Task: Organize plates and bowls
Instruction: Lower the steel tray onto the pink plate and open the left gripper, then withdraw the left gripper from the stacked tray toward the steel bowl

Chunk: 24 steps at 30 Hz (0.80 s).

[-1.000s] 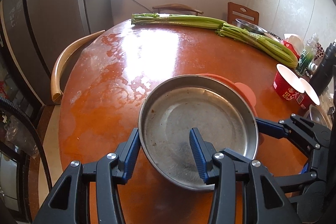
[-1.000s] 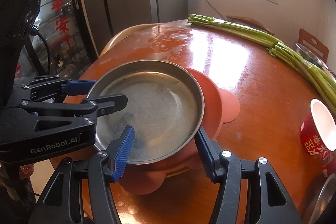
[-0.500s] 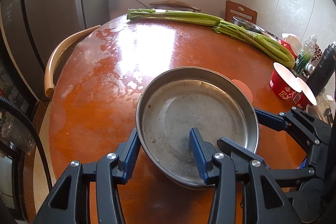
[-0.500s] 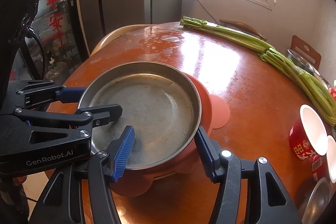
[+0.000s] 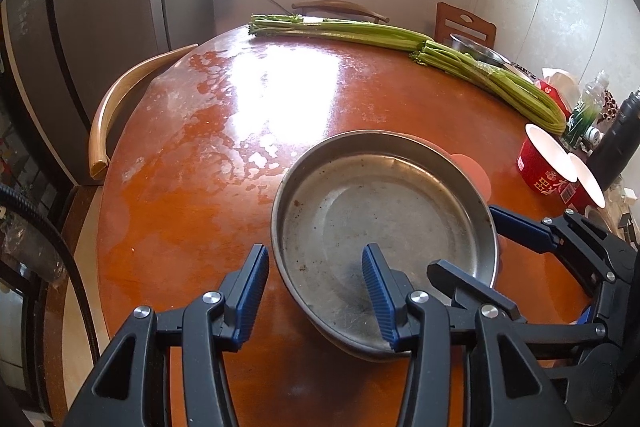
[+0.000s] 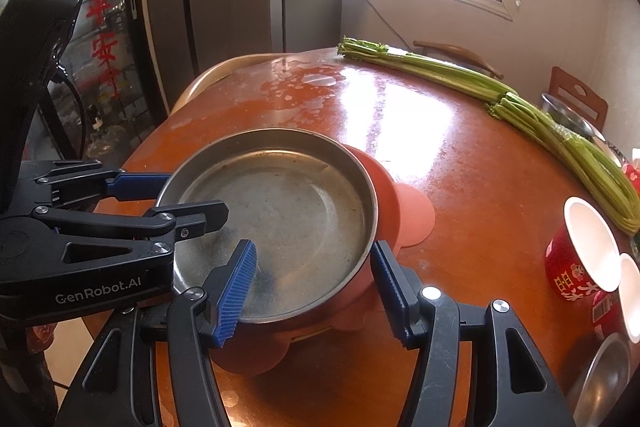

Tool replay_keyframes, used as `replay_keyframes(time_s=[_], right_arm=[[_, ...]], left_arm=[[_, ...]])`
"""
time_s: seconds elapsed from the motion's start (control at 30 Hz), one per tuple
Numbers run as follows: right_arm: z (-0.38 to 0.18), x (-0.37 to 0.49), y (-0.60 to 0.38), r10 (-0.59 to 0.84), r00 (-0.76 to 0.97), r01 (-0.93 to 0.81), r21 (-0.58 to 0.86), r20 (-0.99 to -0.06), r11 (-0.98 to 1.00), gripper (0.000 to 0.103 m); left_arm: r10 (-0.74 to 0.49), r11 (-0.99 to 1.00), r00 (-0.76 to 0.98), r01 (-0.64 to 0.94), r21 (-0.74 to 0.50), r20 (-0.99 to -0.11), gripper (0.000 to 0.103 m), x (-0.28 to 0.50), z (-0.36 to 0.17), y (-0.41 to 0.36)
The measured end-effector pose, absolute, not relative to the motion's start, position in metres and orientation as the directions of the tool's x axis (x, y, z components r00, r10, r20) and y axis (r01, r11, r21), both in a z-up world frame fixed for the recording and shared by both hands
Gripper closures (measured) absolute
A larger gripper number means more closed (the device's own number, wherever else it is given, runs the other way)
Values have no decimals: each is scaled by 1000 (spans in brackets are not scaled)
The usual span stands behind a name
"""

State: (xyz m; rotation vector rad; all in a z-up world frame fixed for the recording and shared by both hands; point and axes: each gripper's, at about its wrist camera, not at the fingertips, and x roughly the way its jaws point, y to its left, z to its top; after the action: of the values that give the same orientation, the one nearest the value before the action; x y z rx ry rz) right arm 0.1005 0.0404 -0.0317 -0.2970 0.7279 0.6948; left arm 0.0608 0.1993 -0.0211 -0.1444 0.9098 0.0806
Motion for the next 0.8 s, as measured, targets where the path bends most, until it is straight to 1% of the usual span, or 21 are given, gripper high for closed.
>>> replay_keyframes(time_s=[0.1, 0.2, 0.37, 0.47, 0.57, 0.67, 0.8], right_arm=[[-32, 99, 46, 444, 572, -666, -75, -690, 742, 37], [-32, 100, 45, 406, 607, -638, -114, -683, 762, 37], [-31, 106, 31, 423, 597, -621, -58, -682, 782, 37], [-25, 104, 24, 436, 604, -618, -47, -668, 785, 36], [-19, 102, 16, 479, 581, -629, 11, -657, 778, 35], [-12, 97, 10, 483, 594, -627, 5, -644, 779, 33], [-5, 93, -3, 513, 580, -637, 41, -633, 770, 33]], left_arm=[[6, 987, 611, -133, -95, -792, 54, 59, -22, 201], [6, 986, 608, -134, -96, -794, 52, 58, -21, 202], [3, 985, 609, -139, -104, -793, 49, 56, -21, 204], [-17, 981, 608, -142, -130, -794, 48, 55, -22, 205], [-51, 975, 609, -143, -173, -792, 45, 53, -22, 206], [-72, 970, 608, -142, -197, -791, 43, 50, -22, 206], [-62, 967, 608, -159, -197, -791, 41, 46, -23, 206]])
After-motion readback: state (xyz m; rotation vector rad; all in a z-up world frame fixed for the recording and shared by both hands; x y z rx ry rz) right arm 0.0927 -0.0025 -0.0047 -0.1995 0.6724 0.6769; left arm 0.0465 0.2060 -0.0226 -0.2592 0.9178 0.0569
